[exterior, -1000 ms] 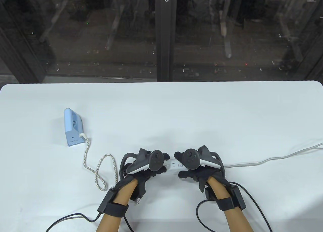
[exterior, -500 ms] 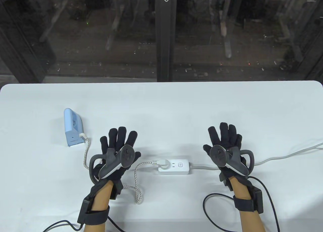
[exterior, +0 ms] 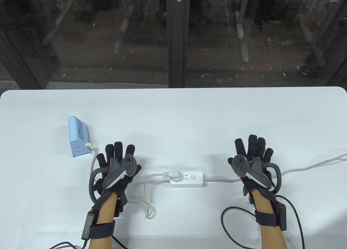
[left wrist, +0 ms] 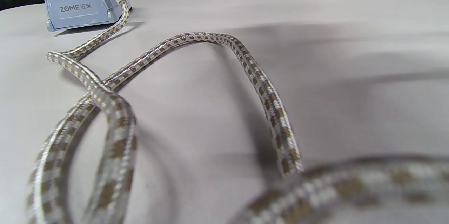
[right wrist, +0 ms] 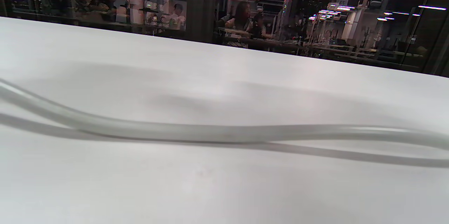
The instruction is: Plug the electric iron into the power strip
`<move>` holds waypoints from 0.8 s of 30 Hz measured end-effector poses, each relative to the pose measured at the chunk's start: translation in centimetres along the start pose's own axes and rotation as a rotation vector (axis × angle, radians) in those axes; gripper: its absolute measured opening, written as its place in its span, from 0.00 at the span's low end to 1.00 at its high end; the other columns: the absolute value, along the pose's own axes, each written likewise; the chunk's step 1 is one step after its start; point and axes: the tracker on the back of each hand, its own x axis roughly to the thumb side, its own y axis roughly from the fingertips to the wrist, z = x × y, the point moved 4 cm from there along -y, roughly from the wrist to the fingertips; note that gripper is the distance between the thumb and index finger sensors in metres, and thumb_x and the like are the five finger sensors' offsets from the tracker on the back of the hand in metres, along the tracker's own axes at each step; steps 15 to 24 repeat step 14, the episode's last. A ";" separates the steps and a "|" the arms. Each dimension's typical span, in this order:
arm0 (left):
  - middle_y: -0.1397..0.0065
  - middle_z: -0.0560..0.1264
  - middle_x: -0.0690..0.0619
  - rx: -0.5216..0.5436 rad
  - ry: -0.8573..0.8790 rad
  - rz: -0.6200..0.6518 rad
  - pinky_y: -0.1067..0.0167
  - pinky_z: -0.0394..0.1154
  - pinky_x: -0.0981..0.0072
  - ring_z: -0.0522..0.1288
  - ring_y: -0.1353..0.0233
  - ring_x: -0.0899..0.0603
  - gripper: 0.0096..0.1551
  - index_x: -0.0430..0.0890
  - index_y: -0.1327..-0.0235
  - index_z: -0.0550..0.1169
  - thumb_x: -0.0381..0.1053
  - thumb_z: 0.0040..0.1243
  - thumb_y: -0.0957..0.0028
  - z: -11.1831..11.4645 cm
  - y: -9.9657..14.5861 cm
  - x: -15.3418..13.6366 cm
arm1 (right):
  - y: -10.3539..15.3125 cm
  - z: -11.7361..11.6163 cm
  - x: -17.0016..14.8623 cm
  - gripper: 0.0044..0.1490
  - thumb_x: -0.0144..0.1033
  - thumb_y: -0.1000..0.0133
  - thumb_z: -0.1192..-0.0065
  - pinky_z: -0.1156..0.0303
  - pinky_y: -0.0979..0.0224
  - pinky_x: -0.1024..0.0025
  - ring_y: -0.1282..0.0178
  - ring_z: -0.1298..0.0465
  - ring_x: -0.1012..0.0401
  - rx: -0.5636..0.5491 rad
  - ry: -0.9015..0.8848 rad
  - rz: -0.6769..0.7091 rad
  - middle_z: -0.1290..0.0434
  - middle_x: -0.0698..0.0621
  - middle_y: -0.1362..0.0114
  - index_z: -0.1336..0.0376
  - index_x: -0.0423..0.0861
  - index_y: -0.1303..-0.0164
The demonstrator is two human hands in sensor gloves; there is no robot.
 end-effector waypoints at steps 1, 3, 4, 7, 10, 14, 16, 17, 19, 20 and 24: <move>0.15 0.22 0.53 -0.002 -0.002 0.000 0.22 0.28 0.34 0.21 0.17 0.37 0.44 0.66 0.24 0.29 0.72 0.24 0.50 0.1 0.0 0.0 | 0.0 -0.1 0.1 0.48 0.58 0.38 0.64 0.68 0.26 0.25 0.23 0.80 0.34 0.004 0.002 0.001 0.82 0.33 0.16 0.75 0.53 0.16; 0.15 0.22 0.52 -0.008 -0.005 -0.002 0.22 0.28 0.34 0.21 0.17 0.37 0.45 0.66 0.24 0.29 0.72 0.24 0.50 0.2 -0.1 0.0 | -0.1 -0.3 0.2 0.48 0.58 0.38 0.64 0.68 0.26 0.25 0.23 0.80 0.34 0.017 0.012 0.003 0.82 0.33 0.16 0.75 0.53 0.17; 0.15 0.23 0.52 -0.009 -0.007 -0.004 0.22 0.28 0.34 0.22 0.17 0.37 0.45 0.66 0.24 0.29 0.72 0.25 0.50 0.2 -0.1 0.0 | -0.1 -0.4 0.2 0.48 0.58 0.38 0.64 0.68 0.26 0.25 0.23 0.79 0.34 0.023 0.014 0.003 0.82 0.33 0.16 0.75 0.53 0.17; 0.15 0.23 0.52 -0.013 -0.007 -0.010 0.21 0.29 0.34 0.22 0.17 0.37 0.45 0.66 0.24 0.29 0.72 0.25 0.50 0.2 -0.1 -0.1 | -0.1 -0.6 0.1 0.48 0.58 0.38 0.64 0.68 0.26 0.25 0.23 0.79 0.34 0.042 0.018 -0.007 0.82 0.33 0.16 0.74 0.53 0.17; 0.15 0.23 0.52 -0.014 -0.013 -0.013 0.21 0.29 0.34 0.22 0.16 0.37 0.45 0.66 0.24 0.30 0.72 0.25 0.50 0.2 0.0 -0.1 | -0.1 -0.5 0.1 0.48 0.58 0.38 0.64 0.68 0.26 0.25 0.23 0.79 0.34 0.045 0.015 -0.007 0.82 0.33 0.16 0.74 0.53 0.17; 0.15 0.23 0.52 -0.016 -0.019 -0.008 0.21 0.29 0.35 0.22 0.16 0.37 0.45 0.65 0.24 0.29 0.72 0.25 0.50 0.2 0.0 0.0 | 0.0 -0.6 0.1 0.48 0.58 0.38 0.64 0.67 0.26 0.25 0.23 0.79 0.34 0.053 0.014 -0.009 0.82 0.33 0.16 0.74 0.53 0.17; 0.15 0.23 0.52 -0.016 -0.019 -0.008 0.21 0.29 0.35 0.22 0.16 0.37 0.45 0.65 0.24 0.29 0.72 0.25 0.50 0.2 0.0 0.0 | 0.0 -0.6 0.1 0.48 0.58 0.38 0.64 0.67 0.26 0.25 0.23 0.79 0.34 0.053 0.014 -0.009 0.82 0.33 0.16 0.74 0.53 0.17; 0.15 0.23 0.52 -0.016 -0.019 -0.008 0.21 0.29 0.35 0.22 0.16 0.37 0.45 0.65 0.24 0.29 0.72 0.25 0.50 0.2 0.0 0.0 | 0.0 -0.6 0.1 0.48 0.58 0.38 0.64 0.67 0.26 0.25 0.23 0.79 0.34 0.053 0.014 -0.009 0.82 0.33 0.16 0.74 0.53 0.17; 0.15 0.23 0.52 -0.016 -0.019 -0.008 0.21 0.29 0.35 0.22 0.16 0.37 0.45 0.65 0.24 0.29 0.72 0.25 0.50 0.2 0.0 0.0 | 0.0 -0.6 0.1 0.48 0.58 0.38 0.64 0.67 0.26 0.25 0.23 0.79 0.34 0.053 0.014 -0.009 0.82 0.33 0.16 0.74 0.53 0.17; 0.15 0.23 0.52 -0.016 -0.019 -0.008 0.21 0.29 0.35 0.22 0.16 0.37 0.45 0.65 0.24 0.29 0.72 0.25 0.50 0.2 0.0 0.0 | 0.0 -0.6 0.1 0.48 0.58 0.38 0.64 0.67 0.26 0.25 0.23 0.79 0.34 0.053 0.014 -0.009 0.82 0.33 0.16 0.74 0.53 0.17; 0.15 0.23 0.52 -0.016 -0.019 -0.008 0.21 0.29 0.35 0.22 0.16 0.37 0.45 0.65 0.24 0.29 0.72 0.25 0.50 0.2 0.0 0.0 | 0.0 -0.6 0.1 0.48 0.58 0.38 0.64 0.67 0.26 0.25 0.23 0.79 0.34 0.053 0.014 -0.009 0.82 0.33 0.16 0.74 0.53 0.17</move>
